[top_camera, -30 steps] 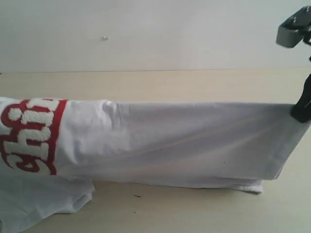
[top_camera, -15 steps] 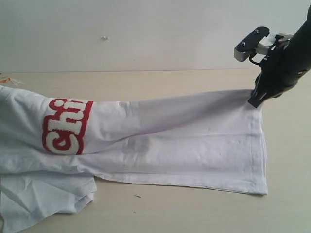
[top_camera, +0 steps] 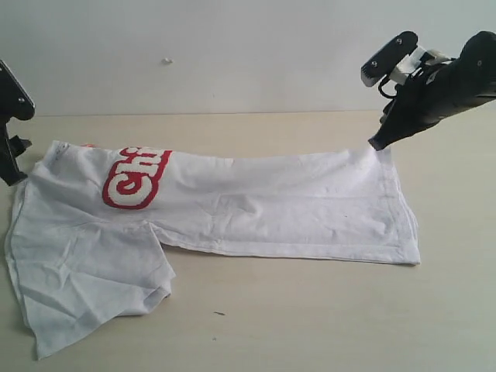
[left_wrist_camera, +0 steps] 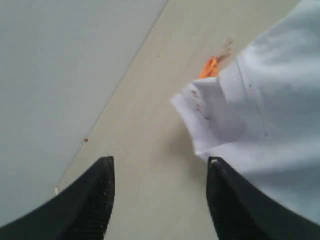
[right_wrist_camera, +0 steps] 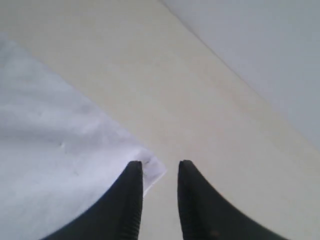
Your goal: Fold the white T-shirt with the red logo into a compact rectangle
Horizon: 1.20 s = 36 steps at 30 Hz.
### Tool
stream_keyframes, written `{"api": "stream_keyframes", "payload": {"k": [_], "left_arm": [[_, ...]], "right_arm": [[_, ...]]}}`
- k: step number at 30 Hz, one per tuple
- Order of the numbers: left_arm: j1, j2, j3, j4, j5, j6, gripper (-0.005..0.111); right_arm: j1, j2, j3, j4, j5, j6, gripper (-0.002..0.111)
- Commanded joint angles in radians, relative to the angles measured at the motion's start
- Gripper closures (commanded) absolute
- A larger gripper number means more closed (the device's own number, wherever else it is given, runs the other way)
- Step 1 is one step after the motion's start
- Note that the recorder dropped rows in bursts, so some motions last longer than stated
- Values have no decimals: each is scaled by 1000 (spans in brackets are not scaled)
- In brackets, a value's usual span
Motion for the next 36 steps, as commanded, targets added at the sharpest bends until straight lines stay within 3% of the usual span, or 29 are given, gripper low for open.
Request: {"api": "stream_keyframes", "payload": {"k": [1,5,7,8,11,14,17,21,23,27,29,33,36], "left_arm": [[2,5,0,-9,-49,-11,56],[-11,-7,0,-9,-49,-174,82],[-29,-14,0,-9,-47,-325,103],[-44,-18,0,-6,-40,-405,106],[-92,-17,-12,-2,-6,-618,107],[-146,7,-75,-1,111,-719,107],[-191,44,-164,-5,320,-721,107],[-216,102,-275,-101,531,-610,107],[-216,127,-319,-264,585,-458,107],[-195,177,-400,-768,731,-49,107],[-181,208,-445,-931,813,36,107],[-178,281,-512,-954,897,36,107],[-188,320,-514,-939,835,7,107]], "right_arm": [[2,-2,-9,-5,-129,51,80],[2,1,-24,-5,-100,119,81],[2,7,-43,-5,-42,146,86],[2,14,-55,-5,-3,158,92],[2,48,-102,3,145,195,108],[2,98,-159,64,297,213,108],[2,153,-221,113,417,210,108],[2,177,-237,159,400,205,108],[2,177,-237,172,373,199,108],[2,177,-240,174,349,184,108],[2,177,-240,174,345,174,108],[2,177,-240,191,359,140,108],[2,177,-240,242,363,106,108]]}}
